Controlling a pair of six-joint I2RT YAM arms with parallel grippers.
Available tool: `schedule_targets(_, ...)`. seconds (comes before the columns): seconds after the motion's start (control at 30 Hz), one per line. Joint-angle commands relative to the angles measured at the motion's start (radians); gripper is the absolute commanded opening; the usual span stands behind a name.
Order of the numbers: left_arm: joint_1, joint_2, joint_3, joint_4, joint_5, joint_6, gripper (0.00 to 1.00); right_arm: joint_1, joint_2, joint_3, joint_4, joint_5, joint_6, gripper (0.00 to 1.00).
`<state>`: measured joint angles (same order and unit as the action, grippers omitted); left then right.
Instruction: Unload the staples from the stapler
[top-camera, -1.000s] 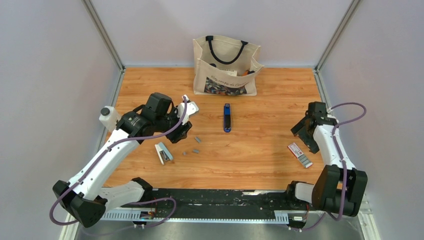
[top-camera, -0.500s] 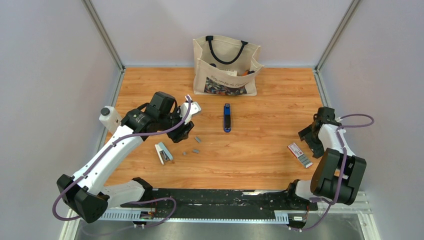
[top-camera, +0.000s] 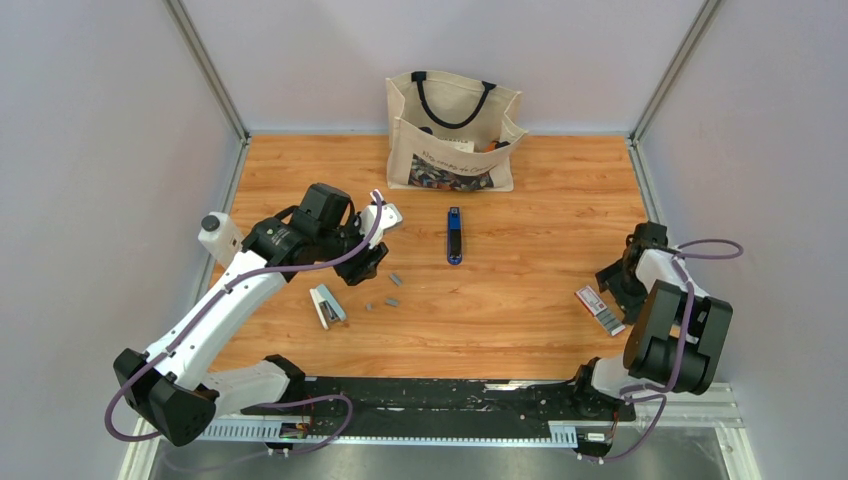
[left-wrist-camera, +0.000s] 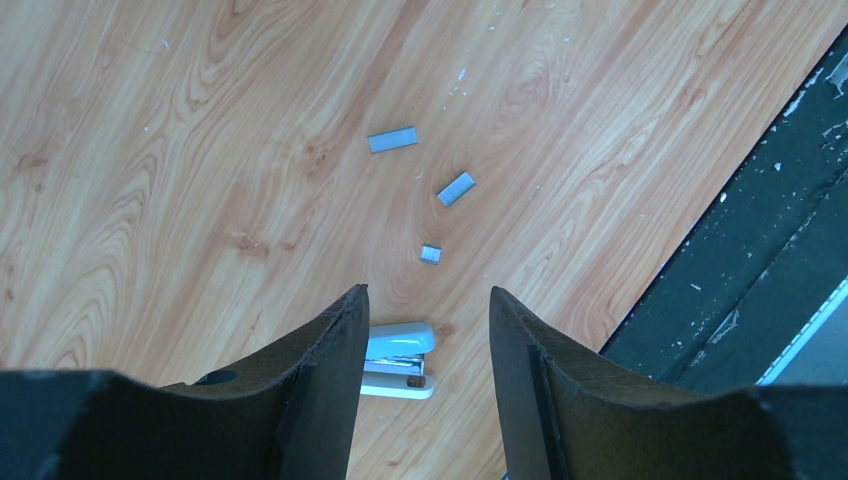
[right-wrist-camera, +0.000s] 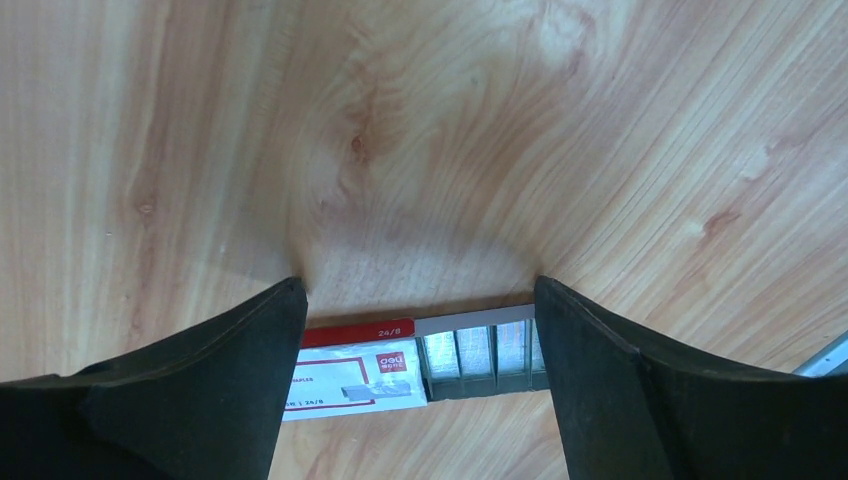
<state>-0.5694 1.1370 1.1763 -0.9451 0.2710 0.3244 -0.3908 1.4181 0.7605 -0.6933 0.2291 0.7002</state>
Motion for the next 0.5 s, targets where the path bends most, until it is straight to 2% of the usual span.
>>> schedule_targets(0.0,-0.001,-0.022,0.017,0.016,0.007,0.019,0.56,0.000,0.031,-0.016,0.040,-0.017,0.015,0.87)
schedule_targets(0.47,-0.001,-0.022,0.045,0.000,-0.003,0.021,0.56,0.043,-0.045,-0.141,0.109,-0.103,0.084,0.84)
